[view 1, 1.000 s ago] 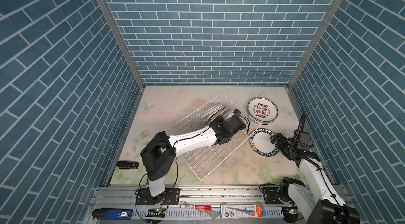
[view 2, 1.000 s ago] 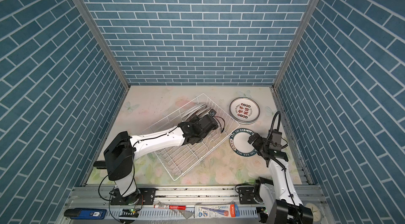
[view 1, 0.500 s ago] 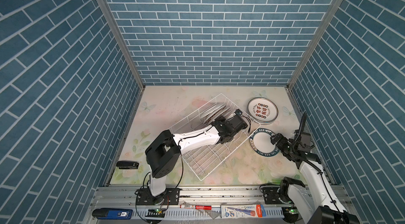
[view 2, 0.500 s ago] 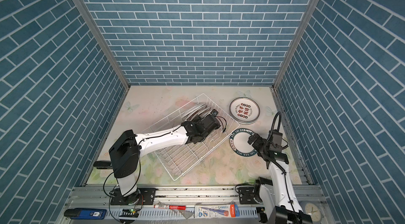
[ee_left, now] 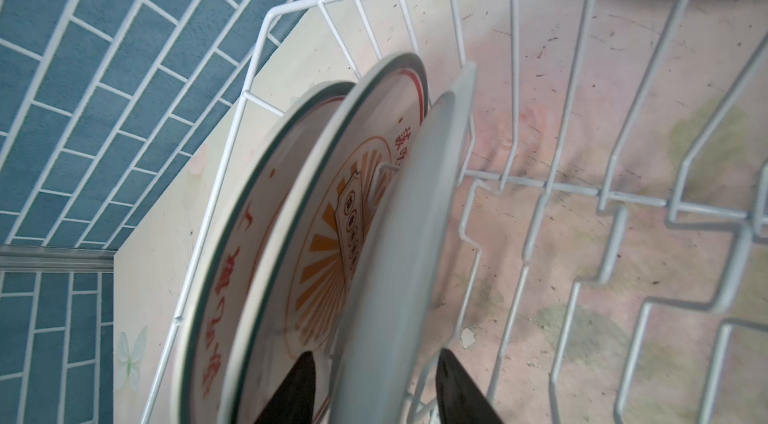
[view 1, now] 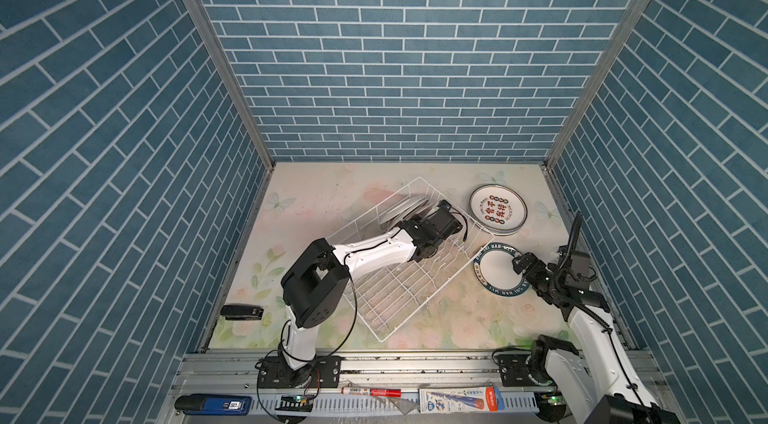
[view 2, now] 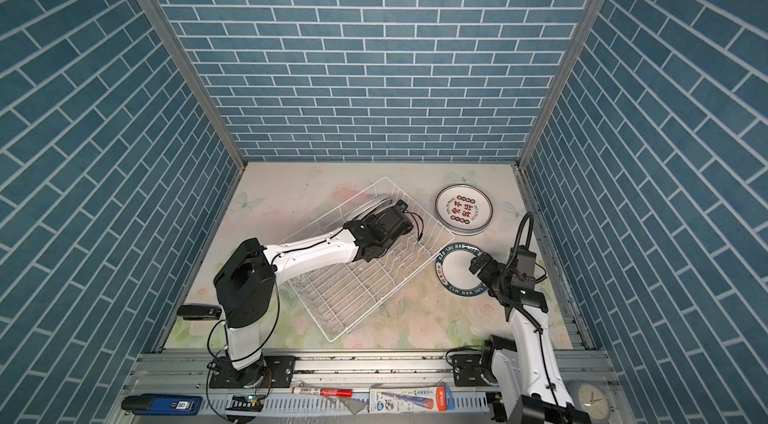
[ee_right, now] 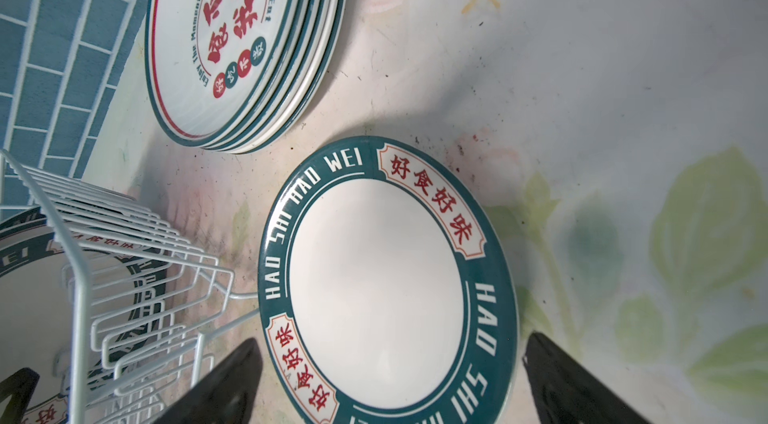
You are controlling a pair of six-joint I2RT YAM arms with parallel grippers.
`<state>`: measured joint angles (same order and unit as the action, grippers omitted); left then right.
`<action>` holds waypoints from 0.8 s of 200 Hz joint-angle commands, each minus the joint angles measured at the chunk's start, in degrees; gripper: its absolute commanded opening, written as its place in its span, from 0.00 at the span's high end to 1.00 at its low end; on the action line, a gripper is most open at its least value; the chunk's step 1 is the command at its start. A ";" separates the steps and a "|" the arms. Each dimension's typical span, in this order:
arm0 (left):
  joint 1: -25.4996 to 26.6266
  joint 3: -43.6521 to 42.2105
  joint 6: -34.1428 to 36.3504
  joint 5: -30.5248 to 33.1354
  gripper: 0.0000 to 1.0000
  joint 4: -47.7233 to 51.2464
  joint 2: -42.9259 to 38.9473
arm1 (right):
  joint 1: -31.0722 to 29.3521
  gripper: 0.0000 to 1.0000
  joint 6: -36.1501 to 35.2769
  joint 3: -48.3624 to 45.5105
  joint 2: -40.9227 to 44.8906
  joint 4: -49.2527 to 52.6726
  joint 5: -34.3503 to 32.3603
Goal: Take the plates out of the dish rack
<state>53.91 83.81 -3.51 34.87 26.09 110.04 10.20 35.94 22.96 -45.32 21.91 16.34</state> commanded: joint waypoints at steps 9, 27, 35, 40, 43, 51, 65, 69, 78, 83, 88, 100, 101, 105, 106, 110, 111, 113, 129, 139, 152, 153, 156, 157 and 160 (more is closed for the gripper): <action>-0.21 1.85 0.28 0.13 0.64 1.41 2.27 | 0.25 0.01 -1.83 -1.03 1.18 1.45 0.27; -0.21 2.15 0.28 0.28 0.72 1.64 2.67 | 0.27 0.01 -2.14 -1.16 2.09 1.85 0.11; -0.21 2.16 0.33 0.46 0.74 1.60 2.72 | 0.26 0.01 -2.34 -1.16 2.48 1.99 0.19; -0.21 2.19 0.34 0.63 0.75 1.64 2.75 | 0.27 0.01 -2.52 -1.25 2.67 2.05 0.23; -0.22 2.19 0.34 0.77 0.75 1.68 2.73 | 0.22 0.01 -2.59 -1.25 2.77 2.11 0.19; -0.21 2.16 0.41 0.97 0.76 1.69 2.79 | 0.26 0.01 -2.72 -1.25 3.12 2.28 0.25; -0.21 2.32 0.69 1.16 0.80 1.80 2.74 | 0.26 0.01 -2.74 -1.34 3.46 2.16 0.66; -0.21 2.39 0.69 1.15 0.81 1.93 2.73 | 0.19 0.01 -2.72 -1.34 3.48 2.24 0.72; -0.21 2.57 0.72 1.19 0.84 2.16 2.68 | 0.27 0.01 -2.72 -1.33 3.55 2.25 0.73; -0.21 2.66 0.78 1.14 0.85 2.30 2.65 | 0.28 0.01 -2.72 -1.32 3.52 2.16 0.72; -0.22 2.67 0.87 1.01 0.87 2.38 2.57 | 0.28 0.01 -2.72 -1.34 3.63 2.13 0.71; -0.21 2.67 1.04 0.94 0.90 2.43 2.40 | 0.27 0.01 -2.72 -1.31 3.48 2.00 0.84; -0.21 2.67 1.04 0.96 0.90 2.41 2.38 | 0.22 0.01 -2.72 -1.28 3.48 1.95 0.91; -0.29 2.67 1.05 1.06 0.91 2.47 2.30 | 0.26 0.01 -2.72 -1.34 3.36 1.93 0.97; -0.25 2.72 1.05 1.07 0.91 2.47 2.29 | 0.26 0.01 -2.72 -1.34 3.38 1.92 1.02; -0.21 2.72 1.11 1.00 0.93 2.63 2.21 | 0.26 0.01 -2.72 -1.27 3.31 1.89 1.18; -0.21 2.74 1.17 1.04 0.93 2.64 2.16 | 0.26 0.01 -2.72 -1.31 3.27 1.85 1.21; -0.21 2.76 1.21 0.93 0.94 2.65 2.12 | 0.22 0.01 -2.72 -1.33 3.23 1.83 1.34; -0.13 2.70 1.36 0.80 0.96 2.82 1.56 | 0.27 0.01 -2.72 -1.27 2.91 1.67 1.83; -0.12 2.67 1.40 0.76 0.97 2.97 1.25 | 0.27 0.01 -2.64 -1.41 2.82 1.53 2.02; 0.02 2.70 1.40 1.22 0.99 3.47 0.77 | 0.25 0.01 -2.48 -1.42 2.82 1.24 2.49; 0.03 2.68 1.40 1.24 0.99 3.50 0.74 | 0.26 0.01 -2.47 -1.43 2.80 1.18 2.52; 0.11 2.71 1.52 1.42 0.99 3.53 0.63 | 0.27 0.01 -2.39 -1.43 2.83 1.00 2.67; 0.12 2.69 1.55 1.47 1.00 3.53 0.58 | 0.27 0.01 -2.38 -1.38 2.80 0.97 2.75; 0.22 2.68 1.57 1.88 1.00 3.53 0.47 | 0.19 0.01 -2.29 -1.33 2.86 0.92 2.89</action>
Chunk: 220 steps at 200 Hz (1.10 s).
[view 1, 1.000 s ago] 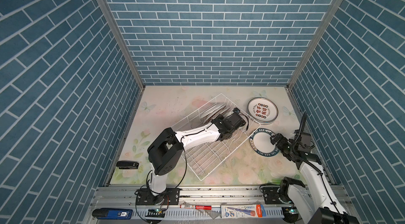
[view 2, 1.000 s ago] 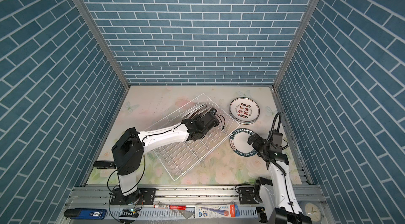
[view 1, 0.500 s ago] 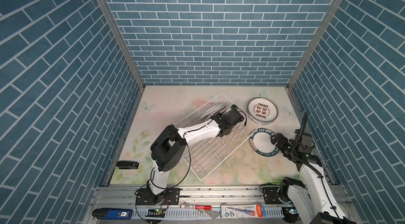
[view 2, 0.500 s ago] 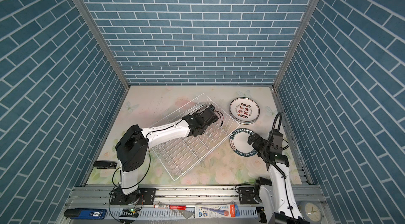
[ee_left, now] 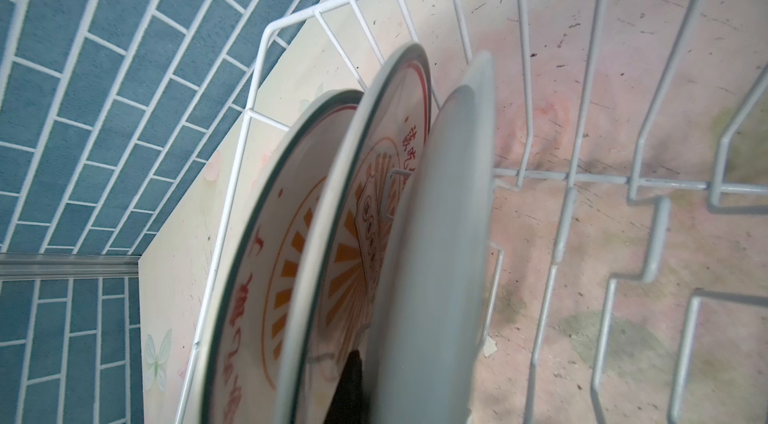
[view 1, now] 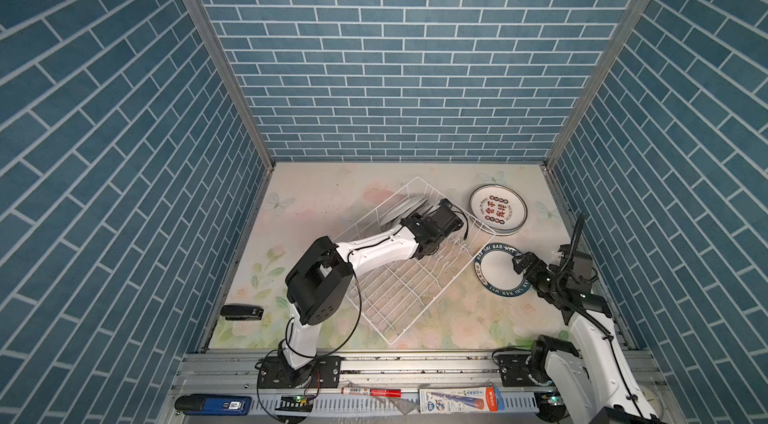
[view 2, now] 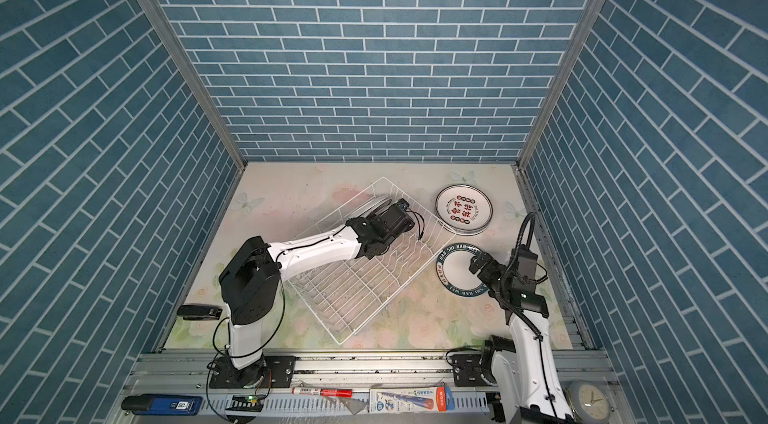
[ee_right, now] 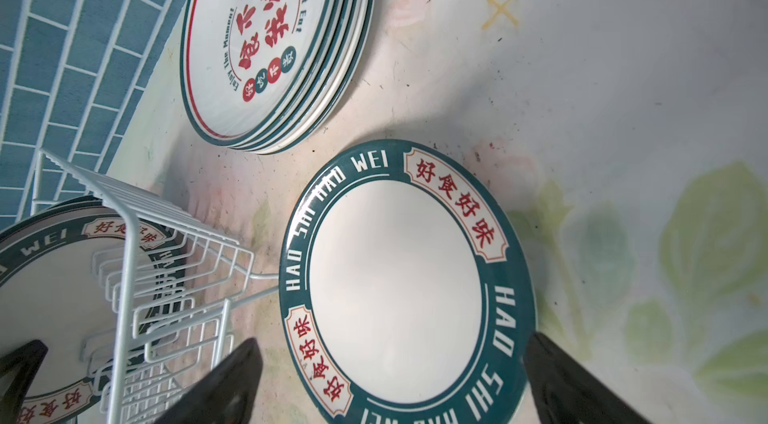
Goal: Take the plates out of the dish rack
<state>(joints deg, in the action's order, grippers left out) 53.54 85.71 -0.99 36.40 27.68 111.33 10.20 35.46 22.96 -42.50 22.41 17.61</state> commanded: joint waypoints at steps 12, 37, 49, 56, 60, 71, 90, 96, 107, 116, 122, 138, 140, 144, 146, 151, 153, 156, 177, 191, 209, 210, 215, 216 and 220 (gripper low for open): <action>1.05 0.23 -0.77 1.48 1.00 1.47 -1.65 | 0.30 0.01 -1.17 -1.30 -0.12 -0.14 2.20; 2.30 -1.46 0.35 2.17 1.00 0.15 -3.90 | 0.24 0.01 0.20 -1.26 -0.21 -1.82 3.95; 2.99 -1.93 0.89 3.12 1.00 -0.16 -4.94 | 0.22 0.01 0.40 -0.96 -0.17 -1.85 4.39; 3.31 -1.96 1.11 3.50 1.00 -0.14 -5.43 | 0.26 0.01 0.32 -0.85 -0.15 -1.72 4.45; 3.55 -1.96 1.17 3.88 1.00 -0.01 -5.65 | 0.24 0.01 0.35 -0.77 -0.11 -1.76 4.45; 4.16 -1.97 1.47 4.59 1.00 0.09 -6.36 | 0.26 0.01 0.31 -0.63 0.02 -1.51 4.38; 5.26 -1.67 2.13 4.79 1.00 0.45 -7.33 | 0.26 0.01 0.37 -0.46 0.27 -1.53 4.54; 5.79 -1.51 2.30 4.75 1.00 0.73 -7.49 | 0.22 0.01 0.31 -0.42 0.27 -1.51 4.61; 6.64 -0.73 2.42 4.88 1.00 1.66 -7.61 | 0.22 0.01 0.31 -0.14 0.27 -1.56 4.71; 7.45 -0.09 2.59 4.76 1.00 2.30 -7.76 | 0.26 0.01 0.31 0.14 0.20 -1.53 4.81; 7.89 0.10 2.66 4.35 1.00 2.54 -7.93 | 0.24 0.01 0.31 0.38 0.14 -1.56 4.93; 9.12 0.45 2.81 3.92 1.00 2.66 -9.08 | 0.26 0.01 0.22 0.90 0.03 -1.50 5.16; 9.19 0.54 2.77 3.83 1.00 2.82 -9.26 | 0.26 0.01 0.18 0.93 0.07 -1.43 5.16; 9.37 0.79 2.71 3.54 1.00 3.09 -9.48 | 0.23 0.01 0.18 1.02 0.06 -1.43 5.28; 9.45 0.84 2.63 3.40 1.00 3.19 -9.58 | 0.23 0.01 0.14 1.10 0.10 -1.48 5.28; 9.66 1.18 2.66 3.28 1.00 3.56 -9.99 | 0.25 0.01 0.09 1.20 0.09 -1.42 5.33; 9.83 1.20 2.53 3.16 1.00 3.66 -10.10 | 0.26 0.01 0.06 1.27 0.12 -1.41 5.40; 9.95 1.43 2.49 3.09 1.00 3.83 -10.27 | 0.26 0.01 0.09 1.36 0.06 -1.36 5.42; 10.79 1.83 2.58 2.53 1.00 4.31 -11.59 | 0.25 0.01 -0.04 1.74 -0.03 -1.45 5.68; 11.06 1.91 2.79 2.46 1.00 4.40 -12.17 | 0.26 0.01 -0.12 1.73 -0.21 -1.67 5.84; 11.06 2.00 3.06 2.86 1.00 4.46 -11.93 | 0.24 0.01 -0.13 1.58 -0.49 -2.08 6.17; 11.06 2.00 3.08 2.91 1.00 4.43 -11.93 | 0.25 0.01 -0.09 1.57 -0.53 -2.10 6.19; 11.06 2.00 3.24 3.16 1.00 4.46 -11.77 | 0.26 0.01 -0.13 1.56 -0.59 -2.14 6.29; 11.06 2.00 3.26 3.16 1.00 4.47 -11.76 | 0.22 0.01 -0.13 1.56 -0.62 -2.17 6.29; 11.06 2.15 3.32 3.27 1.00 4.55 -11.65 | 0.24 0.01 -0.13 1.56 -0.61 -2.26 6.30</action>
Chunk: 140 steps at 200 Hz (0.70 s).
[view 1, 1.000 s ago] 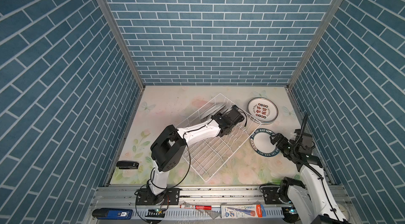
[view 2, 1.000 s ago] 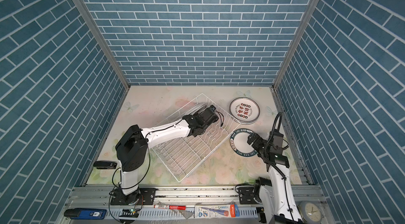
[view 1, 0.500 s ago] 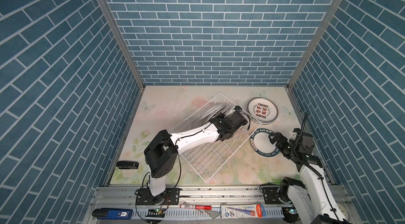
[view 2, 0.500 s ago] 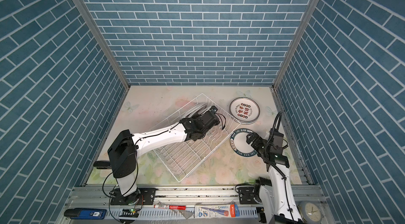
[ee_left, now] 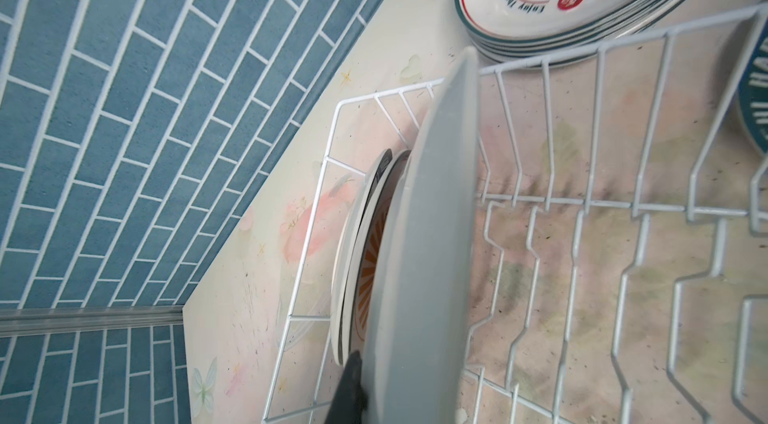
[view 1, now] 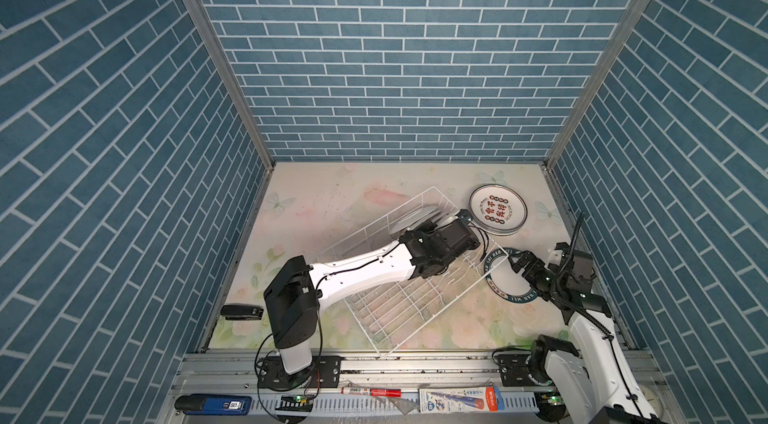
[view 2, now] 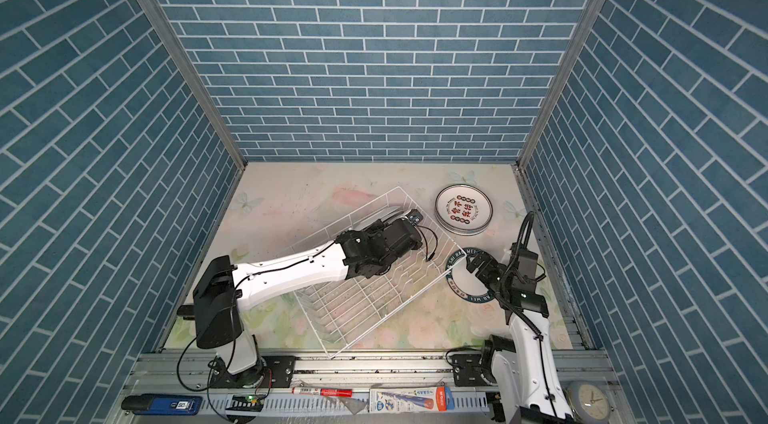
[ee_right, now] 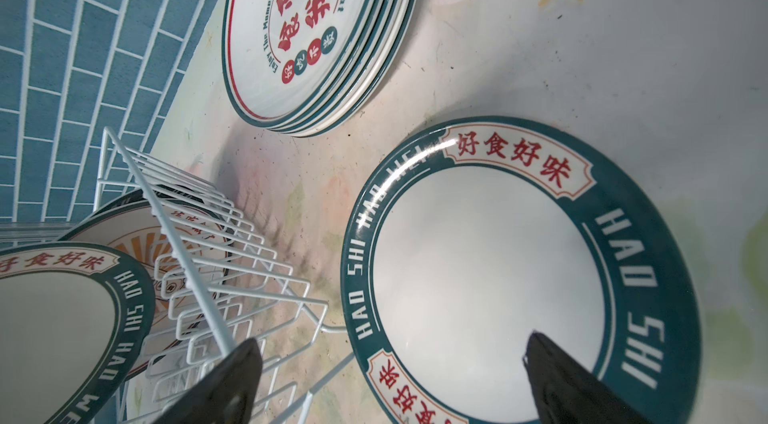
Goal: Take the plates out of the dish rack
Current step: 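Close the left gripper on the outermost green-rimmed plate's rim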
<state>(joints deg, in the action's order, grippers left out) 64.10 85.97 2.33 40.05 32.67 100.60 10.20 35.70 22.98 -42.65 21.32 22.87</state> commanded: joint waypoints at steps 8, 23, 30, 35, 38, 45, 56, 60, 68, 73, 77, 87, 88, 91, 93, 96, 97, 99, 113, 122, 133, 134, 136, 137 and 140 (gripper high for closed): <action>0.50 1.92 -0.03 -0.07 1.00 -0.57 -0.85 | 0.25 0.01 -0.33 1.54 -0.52 -1.16 1.12; 0.50 1.54 0.04 -0.11 1.00 -1.40 -1.43 | 0.26 0.01 -0.33 1.47 -0.43 -1.36 1.20; 0.49 1.30 0.05 -0.14 1.00 -1.87 -2.05 | 0.26 0.01 -0.37 1.50 -0.51 -1.49 1.29; 0.50 1.22 0.11 -0.38 1.00 -1.94 -2.32 | 0.22 0.01 -0.37 1.45 -0.51 -1.58 1.45; 0.50 1.21 0.05 -0.53 1.00 -1.90 -2.48 | 0.26 0.01 -0.37 1.47 -0.57 -1.68 1.59; 0.59 1.24 0.06 -0.99 1.00 -1.99 -2.97 | 0.22 0.01 -0.37 1.45 -0.68 -1.96 1.86; 0.63 1.21 0.20 -1.64 1.00 -2.14 -3.59 | 0.25 0.01 -0.28 1.52 -1.01 -2.37 2.44; 0.67 1.14 0.29 -1.80 1.00 -2.17 -3.85 | 0.26 0.01 -0.28 1.38 -1.07 -2.70 2.75; 0.68 1.12 0.35 -1.94 1.00 -2.26 -4.24 | 0.26 0.01 -0.20 1.29 -1.24 -3.20 3.31; 0.68 1.13 0.31 -1.99 1.00 -2.26 -4.36 | 0.26 0.01 -0.15 1.27 -1.21 -3.54 3.68; 0.67 1.04 0.39 -2.07 1.00 -2.28 -4.55 | 0.26 0.01 -0.14 1.27 -1.22 -3.71 3.90; 0.68 1.01 0.31 -2.50 1.00 -2.16 -4.96 | 0.26 0.01 -0.26 1.48 -1.18 -3.74 4.43; 0.68 0.93 0.31 -2.64 1.00 -2.17 -5.01 | 0.26 0.01 -0.27 1.51 -1.15 -3.74 4.49; 0.62 0.90 0.38 -2.93 1.00 -2.24 -5.17 | 0.26 0.01 -0.28 1.54 -1.13 -3.80 4.59; 0.60 0.87 0.33 -3.02 1.00 -2.32 -5.29 | 0.26 0.01 -0.28 1.58 -1.05 -3.80 4.69; 0.63 0.86 0.25 -3.29 1.00 -2.39 -5.46 | 0.26 0.01 -0.35 1.62 -0.95 -3.81 4.80; 0.61 0.82 0.23 -3.35 1.00 -2.41 -5.52 | 0.26 0.01 -0.36 1.67 -0.90 -3.77 4.85; 0.62 0.78 0.18 -3.50 1.00 -2.43 -5.64 | 0.24 0.01 -0.43 1.66 -0.82 -3.75 4.93; 0.90 0.86 0.00 -3.84 1.00 -2.18 -6.49 | 0.20 0.01 -0.76 2.30 0.06 -3.47 5.44; 0.94 0.78 -0.26 -4.30 1.00 -2.33 -7.43 | 0.25 0.01 -0.90 2.79 0.82 -3.18 6.08; 0.94 0.64 -0.95 -4.97 1.00 -2.51 -8.68 | 0.22 0.01 -1.07 3.58 1.83 -3.02 7.24; 0.94 0.62 -0.98 -4.98 1.00 -2.52 -8.80 | 0.24 0.01 -1.07 3.62 1.98 -3.03 7.30; 0.94 0.60 -1.33 -4.98 1.00 -2.58 -9.09 | 0.26 0.01 -1.07 3.71 2.23 -3.13 7.70; 0.94 0.60 -1.52 -4.98 1.00 -2.55 -9.14 | 0.26 0.01 -1.07 3.68 2.36 -3.17 7.84; 0.94 0.66 -1.97 -5.12 1.00 -2.52 -9.65 | 0.26 0.01 -1.03 3.81 2.69 -3.40 8.27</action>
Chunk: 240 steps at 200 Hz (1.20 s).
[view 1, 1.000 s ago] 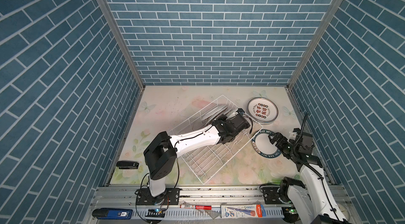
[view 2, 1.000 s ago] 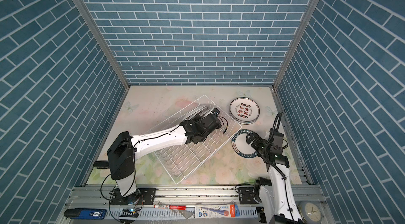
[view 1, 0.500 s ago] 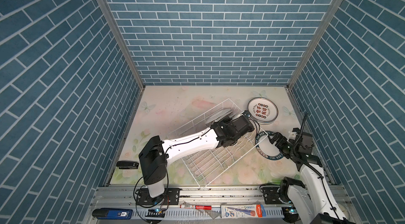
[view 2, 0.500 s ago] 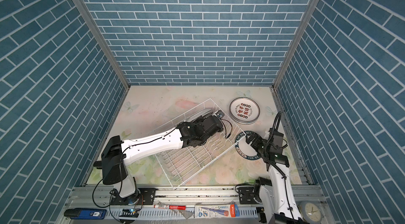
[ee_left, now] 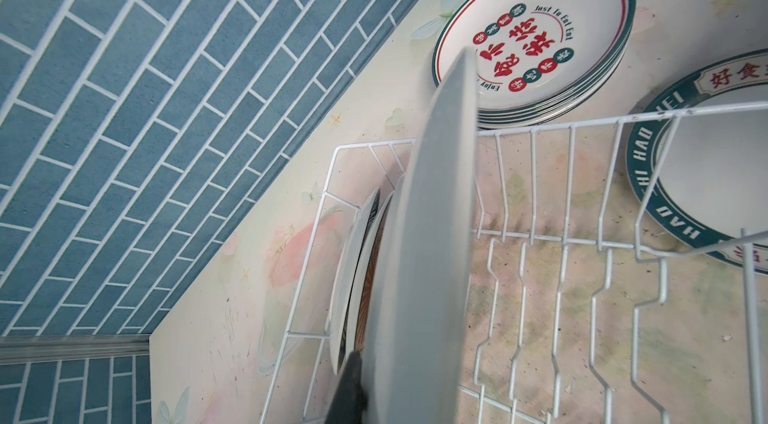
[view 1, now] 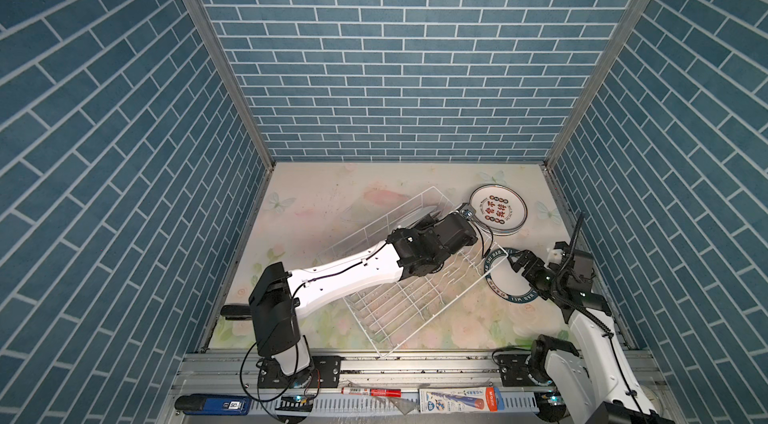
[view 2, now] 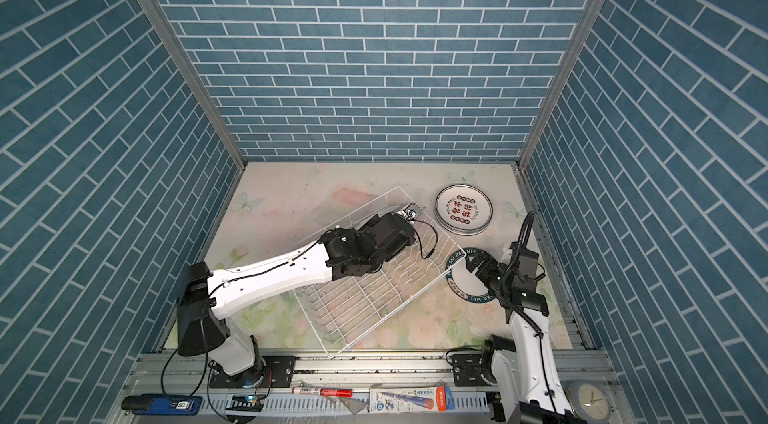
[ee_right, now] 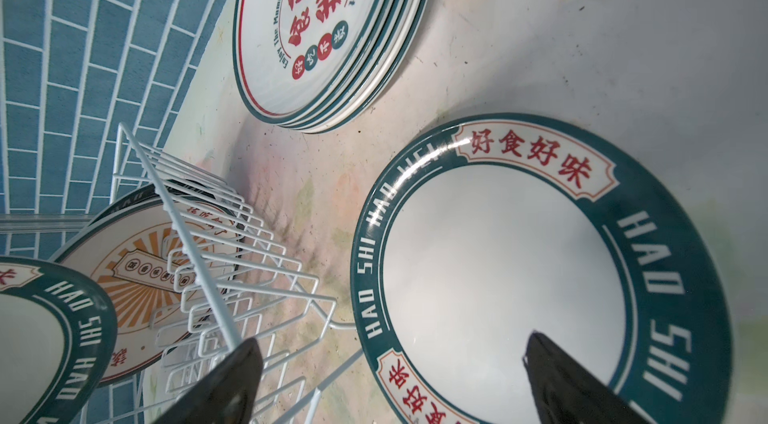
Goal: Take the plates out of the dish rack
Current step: 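Close the left gripper on the outermost green-rimmed plate's rim, then lift the plate out of the rack with the left gripper toward the right gripper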
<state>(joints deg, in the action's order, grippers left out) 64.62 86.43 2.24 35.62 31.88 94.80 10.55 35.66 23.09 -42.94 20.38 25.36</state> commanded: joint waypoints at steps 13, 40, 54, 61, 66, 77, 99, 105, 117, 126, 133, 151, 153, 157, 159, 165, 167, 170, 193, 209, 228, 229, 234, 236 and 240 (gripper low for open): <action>0.39 -0.01 -3.95 -2.30 1.00 -1.93 -5.65 | -0.12 0.01 -0.52 4.15 4.94 -3.31 6.85; 0.42 -2.01 -6.32 -7.47 1.00 -5.03 -9.35 | -0.10 0.01 -0.66 5.61 8.02 -2.93 6.76; 0.42 -1.98 -6.77 -7.70 1.00 -5.42 -9.77 | -0.09 0.01 -0.64 6.35 8.07 -2.40 7.29; 0.42 -1.81 -7.19 -7.60 1.00 -5.38 -9.83 | -0.13 0.01 -0.16 6.16 8.15 -3.32 8.42; 0.42 -1.71 -7.67 -7.73 1.00 -5.47 -9.90 | -0.12 0.01 0.44 5.72 8.27 -4.48 9.41; 0.26 -1.71 -8.94 -8.66 1.00 -5.73 -10.11 | -0.13 0.01 2.54 4.33 8.56 -8.58 12.71; -0.56 -2.40 -13.48 -11.27 1.00 -6.96 -10.99 | -0.25 0.01 10.93 0.13 8.23 -25.25 21.96; -1.22 -2.65 -15.03 -12.77 1.00 -7.44 -11.36 | -0.35 0.01 13.71 -1.02 7.93 -30.21 24.25; -2.68 -3.78 -18.40 -16.72 1.00 -9.29 -12.14 | -0.59 0.01 19.12 -2.86 7.31 -40.94 27.19; -3.96 -4.94 -21.15 -19.90 1.00 -11.24 -12.64 | -0.93 0.01 22.27 -3.76 6.64 -47.01 28.31; -4.77 -5.91 -23.29 -22.09 1.00 -12.92 -12.93 | -1.41 0.01 23.91 -4.24 6.05 -50.94 28.82; -7.07 -7.88 -27.32 -28.57 1.00 -17.51 -12.99 | -3.59 0.01 25.19 -4.21 3.86 -55.05 28.36; -7.43 -8.04 -27.74 -29.24 1.00 -18.07 -12.91 | -3.95 0.01 25.12 -4.22 3.55 -55.09 28.17; -7.89 -8.41 -28.52 -31.25 1.00 -19.35 -12.86 | -4.66 0.01 24.87 -4.12 2.95 -55.20 27.75; -8.19 -8.66 -28.98 -32.13 1.00 -20.00 -12.84 | -4.99 0.01 24.78 -4.04 2.64 -55.28 27.60; -8.82 -9.21 -30.01 -34.07 1.00 -21.41 -12.74 | -6.06 0.01 24.50 -3.93 1.59 -55.70 26.86; -8.95 -9.34 -30.25 -34.44 1.00 -21.94 -12.72 | -6.41 0.01 24.40 -3.82 1.25 -55.95 26.67; -9.02 -9.56 -30.63 -35.07 1.00 -22.63 -12.67 | -6.99 0.01 24.23 -3.78 0.69 -56.31 26.51; -10.33 -10.08 -32.79 -38.69 1.00 -25.73 -12.22 | -11.71 0.03 23.28 -3.00 -3.47 -58.53 23.47; -13.10 -12.25 -36.74 -44.76 1.00 -30.73 -11.92 | -14.02 0.05 22.78 -2.38 -6.25 -59.66 21.70; -15.89 -14.96 -41.11 -49.60 1.00 -36.01 -11.72 | -15.32 0.07 23.08 -2.34 -8.84 -62.53 20.72; -15.95 -15.01 -41.19 -49.73 1.00 -36.14 -11.65 | -15.35 0.07 23.11 -2.35 -9.05 -62.68 20.75; -16.15 -15.15 -41.35 -50.02 1.00 -36.20 -11.57 | -15.58 0.08 23.37 -2.36 -9.60 -63.67 20.61; -16.18 -15.15 -41.35 -49.96 1.00 -36.15 -11.53 | -15.65 0.08 23.59 -2.42 -9.86 -64.03 20.63; -16.24 -15.15 -41.29 -50.16 1.00 -36.06 -11.49 | -15.77 0.08 23.94 -2.48 -10.19 -65.36 20.75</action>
<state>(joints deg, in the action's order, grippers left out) 50.33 72.42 -33.95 -7.70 3.81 83.24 -4.19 57.25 20.18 -51.31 -36.58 47.83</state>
